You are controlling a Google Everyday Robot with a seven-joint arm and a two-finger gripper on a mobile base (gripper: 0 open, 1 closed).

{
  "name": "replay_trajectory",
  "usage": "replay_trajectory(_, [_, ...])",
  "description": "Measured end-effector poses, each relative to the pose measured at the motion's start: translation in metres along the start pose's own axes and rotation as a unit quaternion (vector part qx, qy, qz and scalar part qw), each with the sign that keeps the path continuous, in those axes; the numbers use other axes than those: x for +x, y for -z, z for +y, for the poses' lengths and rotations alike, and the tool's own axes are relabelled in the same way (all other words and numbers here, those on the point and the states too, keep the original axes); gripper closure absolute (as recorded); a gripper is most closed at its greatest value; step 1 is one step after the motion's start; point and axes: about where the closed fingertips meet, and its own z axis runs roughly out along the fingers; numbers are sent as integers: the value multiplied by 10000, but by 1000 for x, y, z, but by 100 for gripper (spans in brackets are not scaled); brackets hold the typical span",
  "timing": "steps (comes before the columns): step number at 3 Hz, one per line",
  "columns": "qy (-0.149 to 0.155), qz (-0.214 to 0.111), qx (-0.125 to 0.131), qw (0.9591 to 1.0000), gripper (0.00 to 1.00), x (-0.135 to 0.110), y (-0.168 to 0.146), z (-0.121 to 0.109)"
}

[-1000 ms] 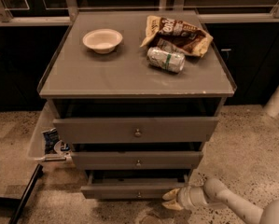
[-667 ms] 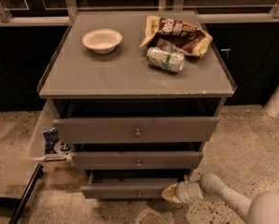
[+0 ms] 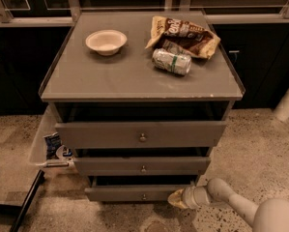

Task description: Close bottom drawer

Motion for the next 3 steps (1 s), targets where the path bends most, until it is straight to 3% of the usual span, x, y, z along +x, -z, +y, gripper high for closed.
replay_trajectory(3, [0,0,-1,10000,12,0,0,0])
